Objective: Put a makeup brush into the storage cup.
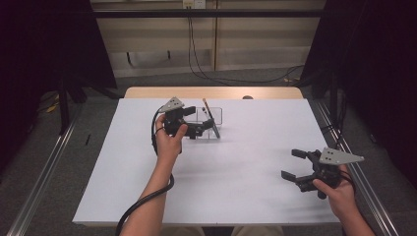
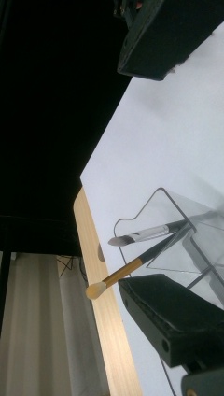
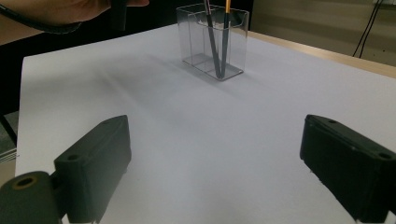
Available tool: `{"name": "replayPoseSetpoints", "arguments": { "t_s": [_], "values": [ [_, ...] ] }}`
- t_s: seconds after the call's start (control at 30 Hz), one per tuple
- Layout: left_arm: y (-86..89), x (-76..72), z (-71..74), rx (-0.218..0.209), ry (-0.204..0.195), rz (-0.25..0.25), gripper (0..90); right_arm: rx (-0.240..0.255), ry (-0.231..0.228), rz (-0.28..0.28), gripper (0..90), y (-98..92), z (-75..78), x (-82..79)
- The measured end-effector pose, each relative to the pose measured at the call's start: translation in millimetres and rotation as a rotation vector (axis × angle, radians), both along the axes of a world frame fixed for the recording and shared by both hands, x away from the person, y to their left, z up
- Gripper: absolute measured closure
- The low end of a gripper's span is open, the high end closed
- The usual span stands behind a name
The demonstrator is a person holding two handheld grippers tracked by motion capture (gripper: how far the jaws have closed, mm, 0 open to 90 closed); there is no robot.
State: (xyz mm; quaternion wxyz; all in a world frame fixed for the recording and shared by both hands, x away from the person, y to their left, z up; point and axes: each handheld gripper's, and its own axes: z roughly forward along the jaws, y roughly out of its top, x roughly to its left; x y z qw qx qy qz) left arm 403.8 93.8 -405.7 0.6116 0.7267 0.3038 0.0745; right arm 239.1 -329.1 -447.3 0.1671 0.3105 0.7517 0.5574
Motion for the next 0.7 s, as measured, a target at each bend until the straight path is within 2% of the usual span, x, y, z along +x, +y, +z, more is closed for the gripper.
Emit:
{"name": "replayPoseSetpoints", "arguments": {
  "t_s": [0.7],
  "values": [
    [18.5,-17.5,-0.4,-0.011,-0.034,-0.045,0.9,-0.001,-0.002,0.005,8.7,2.9,-0.2,0.5]
  ]
}}
